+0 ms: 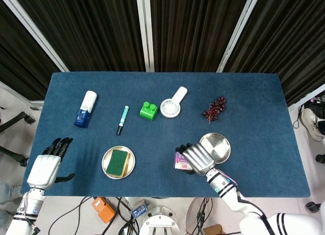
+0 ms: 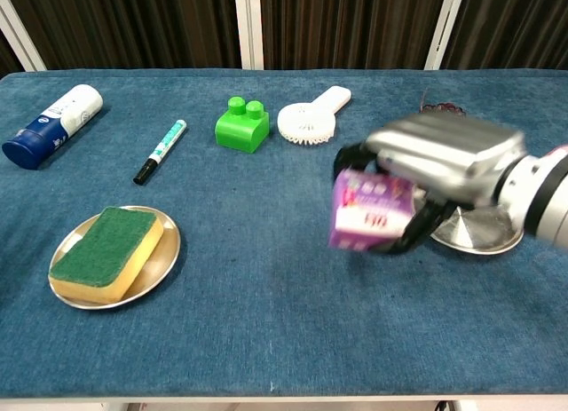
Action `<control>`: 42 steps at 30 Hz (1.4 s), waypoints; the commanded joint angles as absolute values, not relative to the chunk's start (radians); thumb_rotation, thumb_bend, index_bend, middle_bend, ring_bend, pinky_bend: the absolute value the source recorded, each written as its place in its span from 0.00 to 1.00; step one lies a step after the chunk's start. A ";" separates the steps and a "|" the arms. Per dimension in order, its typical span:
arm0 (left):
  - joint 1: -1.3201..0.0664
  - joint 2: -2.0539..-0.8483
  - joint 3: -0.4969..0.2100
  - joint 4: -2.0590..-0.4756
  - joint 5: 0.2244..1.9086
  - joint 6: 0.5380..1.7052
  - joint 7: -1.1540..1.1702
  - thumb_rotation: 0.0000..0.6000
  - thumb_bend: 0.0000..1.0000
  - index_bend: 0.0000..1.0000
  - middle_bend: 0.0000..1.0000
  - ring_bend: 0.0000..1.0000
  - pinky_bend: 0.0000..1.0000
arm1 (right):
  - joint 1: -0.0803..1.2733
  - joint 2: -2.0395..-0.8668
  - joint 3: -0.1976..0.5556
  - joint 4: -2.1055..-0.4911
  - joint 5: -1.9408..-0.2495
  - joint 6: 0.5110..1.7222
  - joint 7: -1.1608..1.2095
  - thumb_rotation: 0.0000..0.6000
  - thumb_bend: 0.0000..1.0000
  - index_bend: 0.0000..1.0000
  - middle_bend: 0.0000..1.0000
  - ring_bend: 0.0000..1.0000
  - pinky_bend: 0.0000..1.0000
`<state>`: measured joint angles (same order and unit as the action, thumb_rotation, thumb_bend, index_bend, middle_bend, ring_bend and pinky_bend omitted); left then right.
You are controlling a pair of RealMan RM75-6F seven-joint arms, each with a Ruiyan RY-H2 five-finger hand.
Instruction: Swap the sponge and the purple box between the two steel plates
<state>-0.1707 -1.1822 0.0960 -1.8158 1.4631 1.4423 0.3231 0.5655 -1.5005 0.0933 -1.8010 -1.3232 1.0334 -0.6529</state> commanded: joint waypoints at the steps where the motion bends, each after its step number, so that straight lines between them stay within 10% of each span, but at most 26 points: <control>1: -0.171 -1.182 0.090 -1.812 1.460 1.432 0.320 1.00 0.00 0.03 0.07 0.05 0.26 | 0.556 -1.434 0.128 -1.795 -1.278 1.057 -0.639 1.00 0.48 0.71 0.65 0.70 0.78; 11: -0.176 -1.203 0.072 -1.794 1.451 1.393 0.331 1.00 0.00 0.03 0.06 0.05 0.26 | 0.577 -1.406 0.103 -1.655 -1.151 0.965 -0.598 1.00 0.48 0.45 0.58 0.57 0.66; 19: -0.169 -1.204 0.066 -1.796 1.457 1.390 0.331 1.00 0.00 0.03 0.06 0.05 0.26 | 0.603 -1.361 0.062 -1.669 -1.081 0.894 -0.621 1.00 0.40 0.00 0.15 0.15 0.23; 26: -0.151 -1.185 0.069 -1.800 1.491 1.417 0.286 1.00 0.00 0.03 0.06 0.05 0.26 | 0.587 -1.265 0.037 -1.764 -1.082 0.912 -0.581 1.00 0.21 0.00 0.00 0.00 0.07; 36: -0.002 -1.198 0.125 -1.625 1.629 1.647 0.072 1.00 0.01 0.03 0.00 0.00 0.06 | 0.190 -1.096 -0.148 -1.737 -1.555 1.529 -0.392 1.00 0.19 0.00 0.00 0.00 0.00; 42: 0.041 -1.303 0.076 -1.412 1.578 1.696 -0.127 1.00 0.02 0.03 0.00 0.00 0.06 | 0.022 -1.159 -0.189 -1.540 -1.578 1.685 -0.193 1.00 0.19 0.00 0.00 0.00 0.00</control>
<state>0.0083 -1.2445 0.1003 -1.5119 1.6066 1.6724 -0.0220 0.1388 -1.1491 -0.1298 -1.6664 -1.5039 1.5839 -0.3261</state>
